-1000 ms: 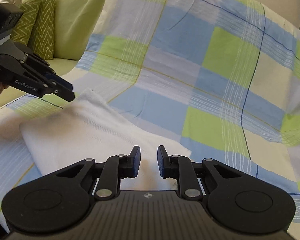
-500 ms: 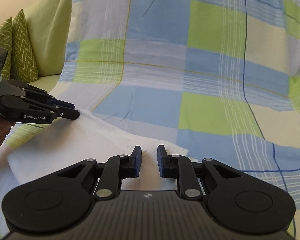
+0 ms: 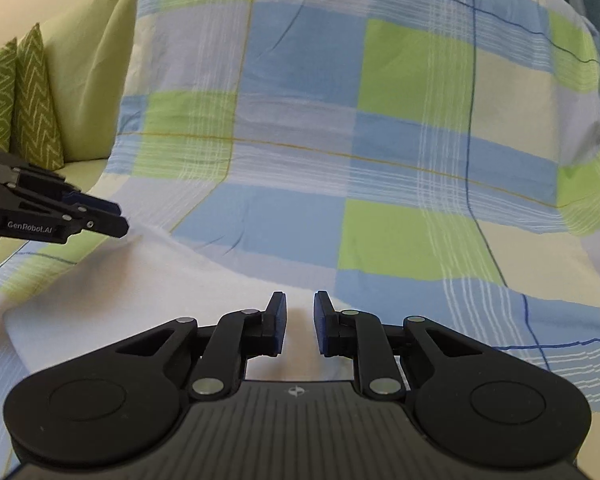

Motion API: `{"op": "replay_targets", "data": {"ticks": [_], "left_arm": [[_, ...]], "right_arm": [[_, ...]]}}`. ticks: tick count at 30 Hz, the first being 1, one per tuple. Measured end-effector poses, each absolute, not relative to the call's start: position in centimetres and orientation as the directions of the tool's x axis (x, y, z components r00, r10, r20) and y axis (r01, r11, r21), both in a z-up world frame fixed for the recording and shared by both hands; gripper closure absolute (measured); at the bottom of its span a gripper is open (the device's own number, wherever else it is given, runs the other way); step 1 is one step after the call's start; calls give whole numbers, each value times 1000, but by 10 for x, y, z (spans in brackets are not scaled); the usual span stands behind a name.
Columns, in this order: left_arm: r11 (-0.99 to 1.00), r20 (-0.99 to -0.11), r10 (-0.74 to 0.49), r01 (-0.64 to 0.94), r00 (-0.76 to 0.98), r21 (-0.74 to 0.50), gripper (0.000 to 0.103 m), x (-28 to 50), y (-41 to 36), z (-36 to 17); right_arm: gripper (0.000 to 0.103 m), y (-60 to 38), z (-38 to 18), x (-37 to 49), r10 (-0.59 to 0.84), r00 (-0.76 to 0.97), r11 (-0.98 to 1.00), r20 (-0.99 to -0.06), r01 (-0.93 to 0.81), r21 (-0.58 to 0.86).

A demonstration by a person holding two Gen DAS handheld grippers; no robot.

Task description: Fold clothes

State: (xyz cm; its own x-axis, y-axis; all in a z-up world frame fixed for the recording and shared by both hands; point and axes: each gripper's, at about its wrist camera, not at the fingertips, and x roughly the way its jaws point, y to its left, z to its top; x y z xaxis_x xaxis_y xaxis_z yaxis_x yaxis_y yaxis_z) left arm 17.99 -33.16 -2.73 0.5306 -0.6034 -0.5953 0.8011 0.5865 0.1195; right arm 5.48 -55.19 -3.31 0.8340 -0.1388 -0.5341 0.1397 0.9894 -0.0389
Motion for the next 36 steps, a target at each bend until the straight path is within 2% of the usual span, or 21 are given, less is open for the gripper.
{"op": "replay_targets", "data": {"ticks": [2,4,6,9,12,17,21,24,32,36], "left_arm": [[560,-620,-586,814,521,154,85,176,-343,-34],[547,-632,-558,811,538,208,85,174,-350,-44],[554,-634,-554,807,540,203,85,176,-351,-44],[567,-635,-539,796,554,213,85,174,-346,-39],[569,-631,-537,793,559,218,85,169,-337,-30],[543,-636,-582,824,507,161,85,155,-320,-18],[483,-658,-592,859,464,171,85,141,-319,-25],[470,-695,-530,851,485,234,86,141,-326,-39],[465,-667,-561,853,491,237,86,127,-310,-28],[429,-693,-540,864,478,262,86,121,-317,-36]], "right_arm": [[85,-549,-38,59,-118,822,993,-557,115,-42],[85,-552,-36,59,-159,817,987,-555,151,-61],[84,-557,-34,55,-217,803,975,-555,204,-85],[84,-558,-29,46,-227,812,972,-538,223,-74],[84,-549,-22,35,-200,829,978,-522,203,-53],[84,-525,-17,24,-105,844,993,-526,116,-12],[84,-525,-24,22,-122,820,991,-559,131,-23],[84,-525,-28,20,-134,802,989,-582,142,-33],[84,-515,-32,-2,-109,791,990,-602,142,7],[83,-523,-32,-4,-135,787,983,-602,184,21]]}}
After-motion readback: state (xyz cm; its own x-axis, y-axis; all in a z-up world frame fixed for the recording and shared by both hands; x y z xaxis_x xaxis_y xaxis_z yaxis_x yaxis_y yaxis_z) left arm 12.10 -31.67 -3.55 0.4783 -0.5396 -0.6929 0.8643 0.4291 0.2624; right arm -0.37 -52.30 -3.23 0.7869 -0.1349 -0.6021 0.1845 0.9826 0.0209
